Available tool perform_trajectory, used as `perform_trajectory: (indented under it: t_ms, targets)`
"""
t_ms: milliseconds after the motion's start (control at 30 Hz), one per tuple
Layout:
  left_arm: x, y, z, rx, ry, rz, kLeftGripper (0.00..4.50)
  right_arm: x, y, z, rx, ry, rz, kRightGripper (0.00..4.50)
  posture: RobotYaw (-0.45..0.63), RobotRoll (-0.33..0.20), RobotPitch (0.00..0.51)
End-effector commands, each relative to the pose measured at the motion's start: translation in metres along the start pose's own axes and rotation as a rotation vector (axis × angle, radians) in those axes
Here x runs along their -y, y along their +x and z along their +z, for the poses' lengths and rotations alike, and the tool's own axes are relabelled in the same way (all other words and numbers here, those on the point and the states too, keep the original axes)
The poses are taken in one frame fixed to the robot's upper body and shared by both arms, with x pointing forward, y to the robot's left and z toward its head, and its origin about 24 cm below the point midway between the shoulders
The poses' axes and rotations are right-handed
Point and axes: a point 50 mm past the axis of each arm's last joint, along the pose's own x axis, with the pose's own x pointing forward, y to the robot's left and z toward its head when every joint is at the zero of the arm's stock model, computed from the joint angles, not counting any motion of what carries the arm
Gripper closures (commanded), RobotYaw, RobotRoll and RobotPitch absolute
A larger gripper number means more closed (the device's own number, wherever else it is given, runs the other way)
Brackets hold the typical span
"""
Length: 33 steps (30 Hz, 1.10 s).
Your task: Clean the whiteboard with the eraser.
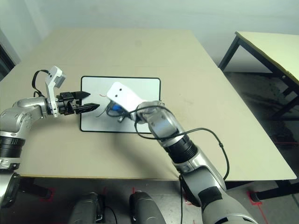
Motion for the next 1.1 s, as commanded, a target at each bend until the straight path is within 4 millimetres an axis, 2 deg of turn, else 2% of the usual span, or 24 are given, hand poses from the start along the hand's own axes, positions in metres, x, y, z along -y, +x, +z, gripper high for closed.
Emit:
perform_trajectory:
  t_ms: [33,167,267,367,467,533,633,700,800,933,1000,1100]
  targets:
    - [-0.003,-0.006,-0.003,-0.011,-0.011,0.018,0.0,0.015,0.005,0.009,0.005,-0.013,-0.055,3.92,-0.08,0.0,0.087]
    - [-0.003,-0.006,-0.005,-0.013,-0.013,0.02,0.0,0.038,0.005,0.035,0.097,-0.04,-0.151,3.92,-0.08,0.0,0.085]
    - [-0.002,-0.007,-0.005,-0.013,-0.016,0.021,0.0,0.044,0.006,0.045,0.137,-0.05,-0.171,3.92,-0.08,0.0,0.085]
    - [-0.002,-0.007,-0.006,-0.012,-0.018,0.023,0.0,0.034,0.01,0.036,0.097,-0.059,-0.117,3.92,-0.08,0.0,0.085]
    - [-0.003,-0.008,-0.007,-0.011,-0.019,0.026,0.0,0.007,0.01,0.012,-0.005,-0.064,0.011,3.92,-0.08,0.0,0.085]
    - [-0.003,-0.008,-0.007,-0.012,-0.02,0.028,0.0,-0.005,0.007,0.002,-0.05,-0.065,0.056,3.92,-0.08,0.0,0.084]
    - [-0.005,-0.009,-0.007,-0.012,-0.019,0.032,0.0,-0.008,0.005,-0.004,-0.078,-0.074,0.064,3.92,-0.08,0.0,0.082]
    - [-0.005,-0.009,-0.006,-0.012,-0.018,0.032,0.0,0.001,0.005,0.001,-0.062,-0.073,0.024,3.92,-0.08,0.0,0.081]
    - [-0.005,-0.009,-0.006,-0.011,-0.016,0.032,0.0,0.025,0.004,0.018,0.0,-0.068,-0.091,3.92,-0.08,0.0,0.077]
    - [-0.005,-0.009,-0.006,-0.011,-0.015,0.032,0.0,0.05,0.004,0.028,0.029,-0.063,-0.186,3.93,-0.08,0.0,0.076]
    - [-0.005,-0.009,-0.006,-0.01,-0.015,0.032,0.0,0.051,0.005,0.025,0.018,-0.064,-0.179,3.93,-0.08,0.0,0.076]
    - [-0.005,-0.009,-0.006,-0.01,-0.016,0.032,0.0,0.039,0.007,0.016,-0.015,-0.074,-0.124,3.93,-0.08,0.0,0.078]
